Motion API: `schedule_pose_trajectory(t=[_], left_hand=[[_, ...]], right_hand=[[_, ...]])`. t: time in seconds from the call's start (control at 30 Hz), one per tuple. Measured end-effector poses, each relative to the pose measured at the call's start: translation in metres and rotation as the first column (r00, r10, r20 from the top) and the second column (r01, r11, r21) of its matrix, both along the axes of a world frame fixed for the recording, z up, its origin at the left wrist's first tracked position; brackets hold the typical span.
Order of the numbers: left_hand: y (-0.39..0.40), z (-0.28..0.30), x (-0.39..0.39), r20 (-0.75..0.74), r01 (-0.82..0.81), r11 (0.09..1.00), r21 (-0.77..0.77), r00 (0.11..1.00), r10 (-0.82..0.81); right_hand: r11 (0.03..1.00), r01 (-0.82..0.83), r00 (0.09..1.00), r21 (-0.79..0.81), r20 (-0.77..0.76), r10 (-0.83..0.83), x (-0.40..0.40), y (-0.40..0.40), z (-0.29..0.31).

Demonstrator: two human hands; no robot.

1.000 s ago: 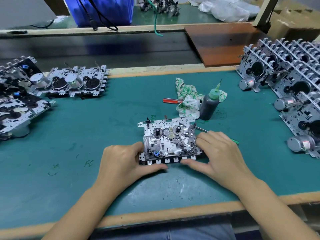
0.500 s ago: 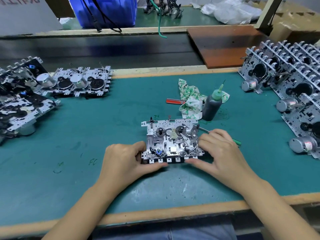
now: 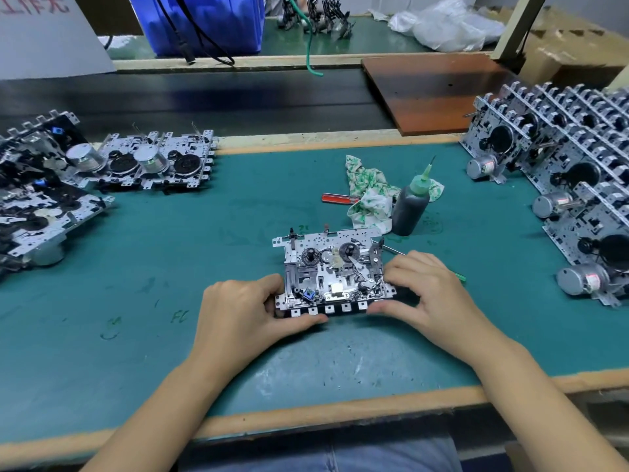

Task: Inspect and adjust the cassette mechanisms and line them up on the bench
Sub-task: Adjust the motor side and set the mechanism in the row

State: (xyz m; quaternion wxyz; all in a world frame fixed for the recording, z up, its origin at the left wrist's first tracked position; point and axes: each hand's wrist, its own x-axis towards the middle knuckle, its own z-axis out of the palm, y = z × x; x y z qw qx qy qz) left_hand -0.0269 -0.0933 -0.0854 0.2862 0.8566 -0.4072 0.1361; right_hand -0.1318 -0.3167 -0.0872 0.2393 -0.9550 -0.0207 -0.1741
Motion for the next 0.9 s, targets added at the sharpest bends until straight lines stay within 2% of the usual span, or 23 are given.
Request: schedule_pose_trajectory(t=[0.07,0.2,0.23,0.3,0.37,0.43,0.5,0.57,0.63,0.77,0.9], left_hand=[[0.0,0.0,0.0,-0.012,-0.006,1.0,-0.015,1.0,0.005],[-0.001,-0.001,0.0,-0.015,-0.043,0.999,-0.03,0.999,0.043],[-0.001,-0.002,0.0,-0.011,-0.059,0.998,-0.026,0.998,0.058],[-0.001,-0.003,0.001,-0.003,-0.098,0.995,0.004,0.995,0.098],[-0.002,-0.003,0.001,0.008,-0.124,0.992,0.037,0.992,0.124],[-0.002,-0.003,0.0,0.032,-0.134,0.989,0.061,0.991,0.132],[-0.002,-0.004,-0.001,0.058,-0.132,0.989,0.074,0.99,0.127],[-0.002,-0.004,-0.003,0.07,-0.125,0.99,0.071,0.99,0.12],[-0.003,-0.003,-0.004,0.079,-0.124,0.99,0.074,0.99,0.118],[-0.003,-0.002,-0.005,0.092,-0.118,0.99,0.075,0.99,0.111],[-0.004,-0.002,-0.005,0.086,-0.141,0.985,0.102,0.987,0.132]], right_hand=[[1.0,0.018,1.0,0.009,0.0,-0.018,0.0,0.0,0.002],[0.991,0.082,0.994,-0.104,-0.058,-0.088,-0.004,0.0,0.01],[0.989,0.124,0.99,-0.085,-0.06,-0.129,-0.005,-0.002,0.013],[0.955,0.277,0.96,0.103,0.007,-0.279,-0.004,-0.005,0.023],[0.833,0.423,0.863,0.357,0.12,-0.49,0.003,-0.012,0.027],[0.722,0.502,0.809,0.477,0.038,-0.587,0.014,-0.018,0.031],[0.694,0.538,0.83,0.478,-0.158,-0.535,0.027,-0.022,0.029],[0.643,0.53,0.844,0.552,-0.272,-0.463,0.04,-0.024,0.022],[0.597,0.526,0.84,0.605,-0.258,-0.478,0.049,-0.024,0.015],[0.611,0.511,0.829,0.605,-0.161,-0.535,0.054,-0.023,0.01],[0.641,0.299,0.876,0.707,0.062,-0.477,0.038,-0.01,0.019]])
